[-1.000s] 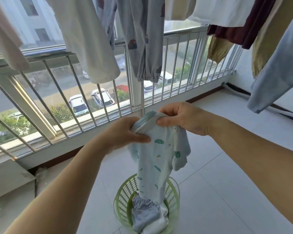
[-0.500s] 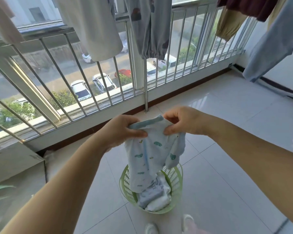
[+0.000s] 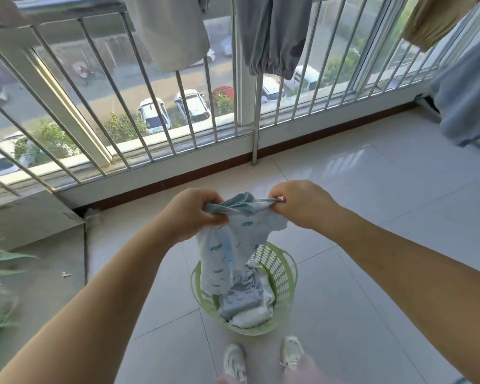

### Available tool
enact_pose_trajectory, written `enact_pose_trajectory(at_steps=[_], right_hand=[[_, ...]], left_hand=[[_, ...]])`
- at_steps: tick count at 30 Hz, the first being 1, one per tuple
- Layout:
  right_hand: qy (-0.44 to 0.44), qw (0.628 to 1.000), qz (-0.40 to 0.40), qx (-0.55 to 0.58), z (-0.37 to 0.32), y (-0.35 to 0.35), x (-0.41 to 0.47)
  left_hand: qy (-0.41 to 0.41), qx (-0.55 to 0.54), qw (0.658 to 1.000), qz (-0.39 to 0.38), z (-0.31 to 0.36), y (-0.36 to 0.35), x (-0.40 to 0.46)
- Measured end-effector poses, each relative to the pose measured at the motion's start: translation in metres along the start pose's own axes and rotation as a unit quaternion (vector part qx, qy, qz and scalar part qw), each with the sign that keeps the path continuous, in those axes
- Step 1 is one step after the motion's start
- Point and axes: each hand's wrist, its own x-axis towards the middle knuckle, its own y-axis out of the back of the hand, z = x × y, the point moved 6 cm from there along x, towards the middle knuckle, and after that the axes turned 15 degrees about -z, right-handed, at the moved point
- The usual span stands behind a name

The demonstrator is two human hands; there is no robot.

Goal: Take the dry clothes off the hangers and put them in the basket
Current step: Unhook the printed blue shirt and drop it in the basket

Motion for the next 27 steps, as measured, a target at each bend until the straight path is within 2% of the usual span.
enact_pose_trajectory(at_steps=[6, 11, 15, 18, 20, 24, 27], right_hand=[[0.006, 0.999, 0.027, -0.023, 0.01, 0.001, 0.015], [0.022, 1.0, 0.0, -0.004, 0.021, -0.014, 0.037], [0.031, 0.999, -0.022, 0.007, 0.03, -0.029, 0.058], [0.04, 0.997, -0.055, 0.025, 0.037, -0.051, 0.08], [0.04, 0.996, -0.074, 0.03, 0.042, -0.066, 0.092], [0.031, 0.994, -0.108, 0.007, 0.058, -0.108, 0.124], [0.046, 0.991, -0.12, -0.023, 0.063, -0.138, 0.146]], left_hand=[[0.052, 0.06, 0.996, 0.042, -0.02, -0.007, 0.016], [0.084, 0.049, 0.994, 0.052, -0.04, -0.024, 0.036], [0.101, -0.069, 0.992, 0.042, -0.064, -0.046, 0.054], [0.119, -0.191, 0.974, 0.037, -0.087, -0.066, 0.069], [0.129, -0.225, 0.965, 0.042, -0.102, -0.076, 0.077], [0.127, -0.172, 0.976, 0.051, -0.138, -0.098, 0.102], [0.121, -0.076, 0.989, 0.038, -0.163, -0.114, 0.124]])
